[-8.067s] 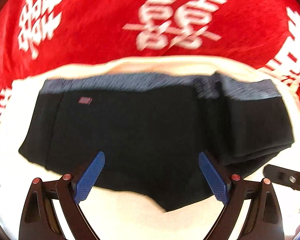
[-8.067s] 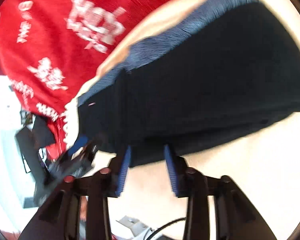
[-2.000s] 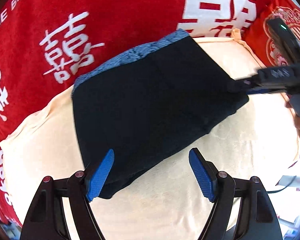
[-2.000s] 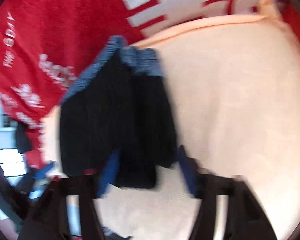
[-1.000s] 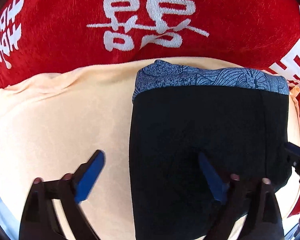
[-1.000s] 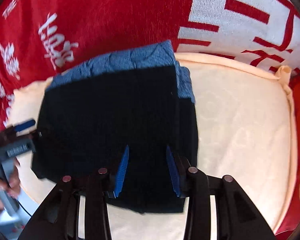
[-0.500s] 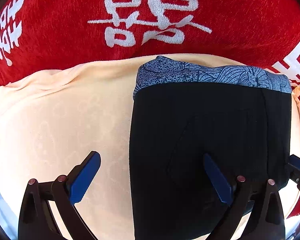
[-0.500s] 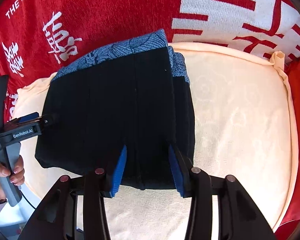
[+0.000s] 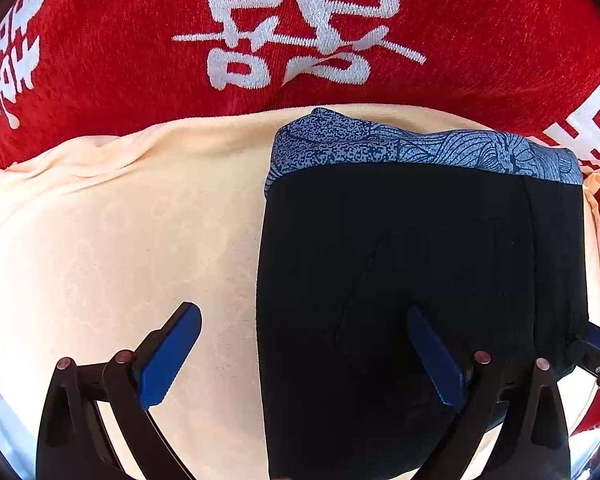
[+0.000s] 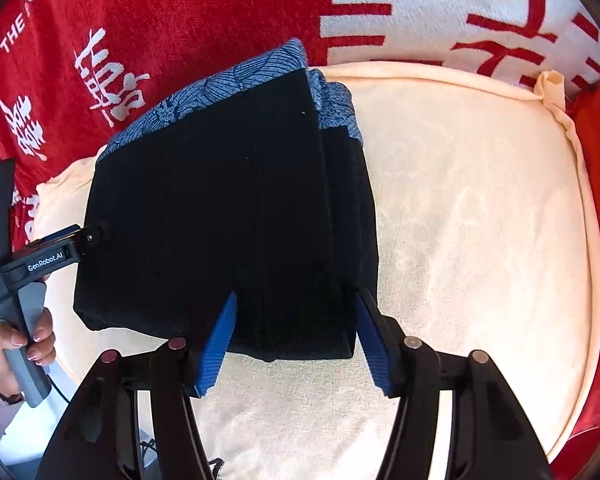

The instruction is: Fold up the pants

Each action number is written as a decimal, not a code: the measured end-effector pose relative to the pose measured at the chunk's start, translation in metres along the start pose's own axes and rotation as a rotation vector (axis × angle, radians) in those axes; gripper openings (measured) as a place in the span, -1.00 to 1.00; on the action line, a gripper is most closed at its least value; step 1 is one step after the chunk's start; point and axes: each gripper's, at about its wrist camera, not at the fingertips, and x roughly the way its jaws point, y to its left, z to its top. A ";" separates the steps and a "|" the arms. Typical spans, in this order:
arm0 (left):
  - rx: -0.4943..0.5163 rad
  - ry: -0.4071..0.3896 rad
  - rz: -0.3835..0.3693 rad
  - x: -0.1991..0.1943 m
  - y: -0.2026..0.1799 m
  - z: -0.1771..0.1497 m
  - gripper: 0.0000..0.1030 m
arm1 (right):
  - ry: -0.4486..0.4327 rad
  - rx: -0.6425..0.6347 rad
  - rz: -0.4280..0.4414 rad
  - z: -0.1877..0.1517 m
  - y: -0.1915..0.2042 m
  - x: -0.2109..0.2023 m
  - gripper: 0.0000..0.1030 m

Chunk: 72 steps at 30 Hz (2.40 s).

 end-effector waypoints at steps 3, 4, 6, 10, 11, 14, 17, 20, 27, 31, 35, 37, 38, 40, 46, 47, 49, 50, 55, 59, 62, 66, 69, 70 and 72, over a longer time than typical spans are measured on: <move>0.001 0.005 -0.021 0.003 0.005 -0.001 0.98 | 0.003 0.008 0.013 -0.002 -0.001 -0.001 0.29; -0.007 0.011 -0.032 0.005 0.008 -0.001 0.98 | 0.003 0.009 0.017 -0.002 -0.002 -0.001 0.36; -0.026 0.030 -0.066 0.008 0.013 0.001 0.98 | 0.004 0.011 0.030 -0.003 -0.004 -0.001 0.40; -0.045 0.050 -0.119 0.010 0.024 0.002 0.98 | 0.005 0.031 0.077 -0.006 -0.016 -0.003 0.48; -0.035 0.046 -0.128 0.007 0.026 0.002 0.98 | 0.002 0.036 0.096 -0.007 -0.021 -0.006 0.49; -0.004 0.018 -0.167 0.000 0.035 0.004 0.98 | -0.010 0.050 0.181 0.001 -0.034 -0.008 0.54; 0.008 0.025 -0.248 0.001 0.049 0.008 0.98 | -0.012 0.069 0.257 0.015 -0.052 0.001 0.56; 0.036 0.049 -0.341 0.014 0.062 0.018 0.98 | -0.002 0.084 0.318 0.031 -0.073 0.017 0.56; 0.081 0.084 -0.485 0.057 0.065 0.029 0.98 | 0.057 0.041 0.603 0.058 -0.091 0.064 0.56; 0.054 0.094 -0.519 0.065 0.060 0.028 0.98 | 0.042 0.080 0.648 0.065 -0.097 0.069 0.59; -0.007 0.070 -0.531 0.050 0.064 0.022 0.51 | 0.063 0.147 0.597 0.060 -0.105 0.058 0.24; 0.004 0.042 -0.514 0.030 0.055 0.013 0.33 | 0.053 0.160 0.598 0.054 -0.108 0.047 0.00; 0.015 0.029 -0.502 0.023 0.053 0.012 0.25 | 0.041 0.158 0.609 0.053 -0.108 0.040 -0.11; 0.016 0.016 -0.479 0.010 0.048 0.008 0.16 | 0.025 0.151 0.634 0.049 -0.105 0.028 -0.20; 0.003 -0.001 -0.459 -0.038 0.053 -0.021 0.12 | 0.040 0.124 0.690 0.018 -0.093 -0.005 -0.22; 0.007 -0.007 -0.456 -0.049 0.056 -0.030 0.12 | 0.043 0.119 0.703 0.008 -0.090 -0.011 -0.22; 0.002 -0.004 -0.452 -0.061 0.058 -0.044 0.12 | 0.050 0.121 0.717 -0.010 -0.082 -0.018 -0.22; 0.000 -0.001 -0.447 -0.066 0.061 -0.052 0.12 | 0.052 0.127 0.725 -0.022 -0.079 -0.019 -0.22; -0.013 0.038 -0.411 -0.054 0.075 -0.092 0.16 | 0.051 0.121 0.680 -0.071 -0.060 -0.004 -0.22; -0.043 0.070 -0.312 -0.013 0.090 -0.117 0.64 | 0.068 0.127 0.540 -0.096 -0.059 0.033 -0.05; -0.077 0.051 -0.320 -0.011 0.098 -0.120 0.83 | 0.032 0.210 0.540 -0.106 -0.071 0.032 0.04; -0.008 0.024 -0.206 -0.027 0.092 -0.122 0.87 | 0.009 0.206 0.399 -0.116 -0.060 0.008 0.15; 0.073 -0.009 -0.143 -0.047 0.085 -0.127 0.98 | 0.007 0.175 0.256 -0.125 -0.046 -0.014 0.55; 0.098 -0.022 -0.130 -0.057 0.081 -0.130 0.98 | 0.007 0.162 0.204 -0.128 -0.039 -0.021 0.57; 0.127 -0.046 -0.118 -0.079 0.074 -0.136 0.98 | -0.003 0.148 0.115 -0.140 -0.033 -0.035 0.58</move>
